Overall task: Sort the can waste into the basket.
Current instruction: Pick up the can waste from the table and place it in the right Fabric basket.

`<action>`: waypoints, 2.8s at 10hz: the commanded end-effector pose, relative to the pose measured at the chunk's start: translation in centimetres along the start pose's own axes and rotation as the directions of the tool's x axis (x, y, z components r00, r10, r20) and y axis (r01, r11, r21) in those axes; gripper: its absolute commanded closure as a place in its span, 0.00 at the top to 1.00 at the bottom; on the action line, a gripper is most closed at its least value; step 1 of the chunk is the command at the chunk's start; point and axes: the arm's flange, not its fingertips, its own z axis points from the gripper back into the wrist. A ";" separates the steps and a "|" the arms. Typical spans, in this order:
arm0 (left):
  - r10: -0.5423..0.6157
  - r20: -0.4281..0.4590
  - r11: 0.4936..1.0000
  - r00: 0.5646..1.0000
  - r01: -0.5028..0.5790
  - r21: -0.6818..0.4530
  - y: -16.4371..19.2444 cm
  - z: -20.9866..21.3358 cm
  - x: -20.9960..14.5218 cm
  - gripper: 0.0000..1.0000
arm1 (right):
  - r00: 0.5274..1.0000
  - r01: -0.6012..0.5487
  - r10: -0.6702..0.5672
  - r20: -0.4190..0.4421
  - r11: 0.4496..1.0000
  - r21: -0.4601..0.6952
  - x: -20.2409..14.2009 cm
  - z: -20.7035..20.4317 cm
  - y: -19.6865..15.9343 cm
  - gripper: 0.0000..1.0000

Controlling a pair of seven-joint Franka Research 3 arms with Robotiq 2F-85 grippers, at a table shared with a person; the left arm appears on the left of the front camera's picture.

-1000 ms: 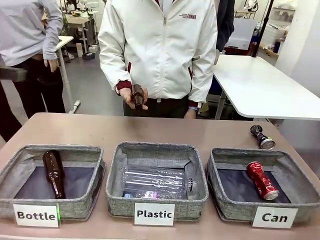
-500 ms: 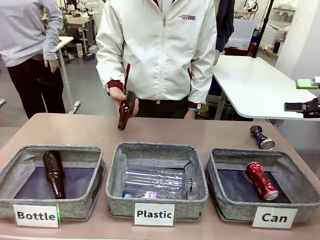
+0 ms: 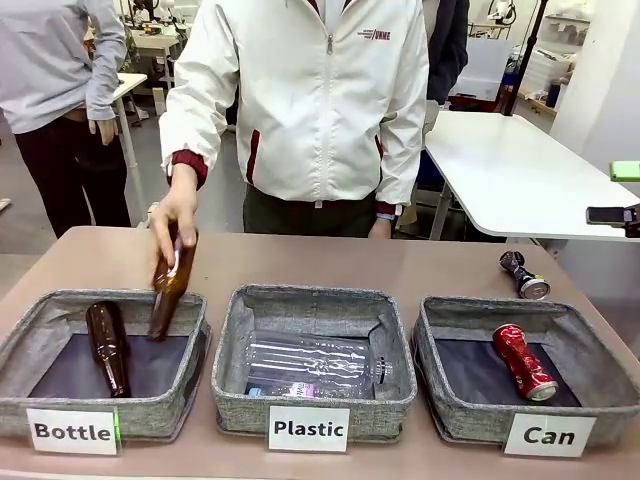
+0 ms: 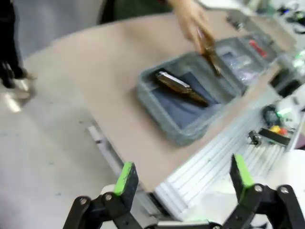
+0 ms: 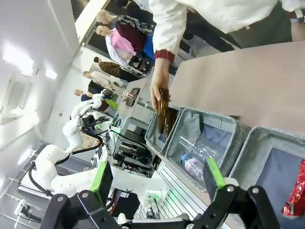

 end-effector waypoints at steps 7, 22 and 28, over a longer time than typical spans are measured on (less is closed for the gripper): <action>-0.080 -0.047 0.985 0.996 0.087 0.152 -5.9 -0.3 -0.5 1.00 | 1.000 -0.005 0.005 -0.009 1.000 0.007 -0.1 0.0 0.1 1.00; -0.312 -0.177 0.940 0.933 0.277 -0.200 -5.1 -18.4 7.1 1.00 | 1.000 -0.005 0.005 -0.009 1.000 0.007 -0.1 0.0 0.1 1.00; -0.312 -0.177 0.940 0.933 0.277 -0.200 -5.1 -18.4 7.1 1.00 | 1.000 -0.013 -0.003 -0.014 0.276 -0.961 6.7 -8.6 4.4 1.00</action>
